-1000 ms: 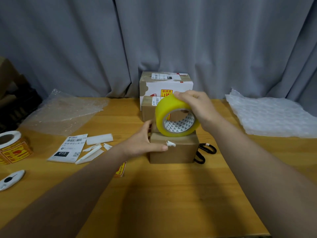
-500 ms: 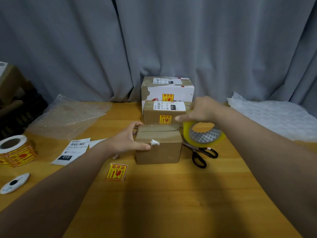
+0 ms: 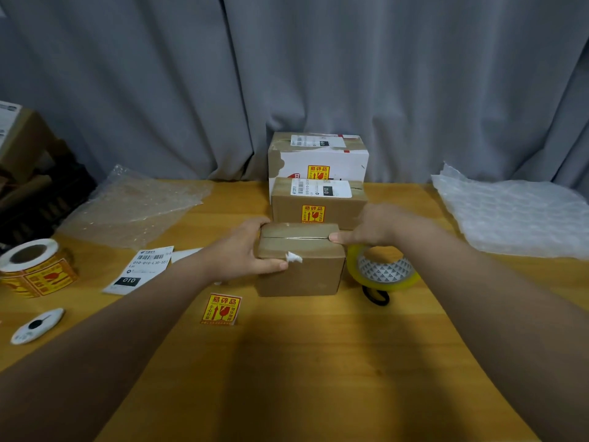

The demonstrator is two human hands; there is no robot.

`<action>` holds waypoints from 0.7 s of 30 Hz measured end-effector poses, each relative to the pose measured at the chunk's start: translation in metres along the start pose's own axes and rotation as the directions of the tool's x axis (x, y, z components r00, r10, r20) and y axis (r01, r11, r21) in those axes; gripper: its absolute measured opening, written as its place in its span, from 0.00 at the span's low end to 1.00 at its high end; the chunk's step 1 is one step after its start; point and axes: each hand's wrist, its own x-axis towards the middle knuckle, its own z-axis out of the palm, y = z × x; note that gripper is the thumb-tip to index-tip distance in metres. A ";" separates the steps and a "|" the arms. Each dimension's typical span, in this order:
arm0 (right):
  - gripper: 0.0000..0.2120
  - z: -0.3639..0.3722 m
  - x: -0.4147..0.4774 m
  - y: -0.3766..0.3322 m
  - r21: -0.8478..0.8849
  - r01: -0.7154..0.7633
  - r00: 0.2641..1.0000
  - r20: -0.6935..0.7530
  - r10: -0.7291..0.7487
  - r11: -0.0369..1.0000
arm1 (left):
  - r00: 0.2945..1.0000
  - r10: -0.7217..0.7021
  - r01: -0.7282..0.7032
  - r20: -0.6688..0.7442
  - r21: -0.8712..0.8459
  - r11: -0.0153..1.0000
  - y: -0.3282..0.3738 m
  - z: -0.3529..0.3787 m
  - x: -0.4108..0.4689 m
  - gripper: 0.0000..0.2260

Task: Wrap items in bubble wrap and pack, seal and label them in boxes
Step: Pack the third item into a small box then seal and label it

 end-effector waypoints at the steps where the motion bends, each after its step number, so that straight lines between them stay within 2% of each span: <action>1: 0.44 0.000 0.001 0.000 -0.035 -0.008 1.000 -0.006 0.008 0.999 | 0.996 0.060 -0.037 -0.069 0.288 0.957 0.003 0.001 -0.003 0.39; 2: 0.43 0.000 0.001 0.000 -0.057 -0.016 1.000 -0.006 0.016 0.998 | 0.986 0.135 -0.062 -0.101 0.530 0.846 0.008 0.003 -0.005 0.39; 3: 0.42 0.000 0.001 -0.001 -0.074 -0.023 1.000 -0.005 0.023 0.997 | 0.982 0.168 -0.074 -0.087 0.645 0.761 0.015 0.009 -0.006 0.37; 4: 0.42 0.001 0.001 -0.002 -0.084 -0.027 1.000 -0.005 0.026 0.996 | 0.987 0.145 -0.064 -0.064 0.677 0.734 0.025 0.016 -0.006 0.35; 6: 0.41 0.001 0.000 -0.004 -0.095 -0.024 1.000 -0.001 0.024 0.995 | 0.998 0.058 -0.026 -0.031 0.623 0.782 0.048 0.036 -0.001 0.36; 8: 0.39 0.000 -0.001 -0.006 -0.124 -0.025 1.000 0.001 0.026 0.992 | 0.999 0.049 -0.039 -0.004 0.563 0.826 0.068 0.054 0.009 0.37; 11: 0.39 -0.001 -0.007 -0.010 -0.177 -0.045 0.999 -0.017 0.042 0.983 | 0.992 0.119 -0.089 -0.028 0.511 0.855 0.072 0.059 0.019 0.36; 15: 0.37 -0.005 -0.026 -0.018 -0.204 -0.026 0.998 -0.058 0.014 0.979 | 0.966 0.250 -0.250 0.060 0.443 0.861 0.046 0.040 0.020 0.27; 18: 0.31 -0.016 -0.049 -0.023 -0.011 0.086 0.996 -0.005 -0.086 0.996 | 0.940 0.341 -0.300 0.011 0.501 0.812 0.028 0.023 0.016 0.22; 21: 0.27 -0.009 -0.062 -0.024 0.332 0.086 0.991 0.066 -0.114 0.939 | 0.961 0.267 -0.180 -0.075 0.561 0.808 0.022 0.015 0.011 0.20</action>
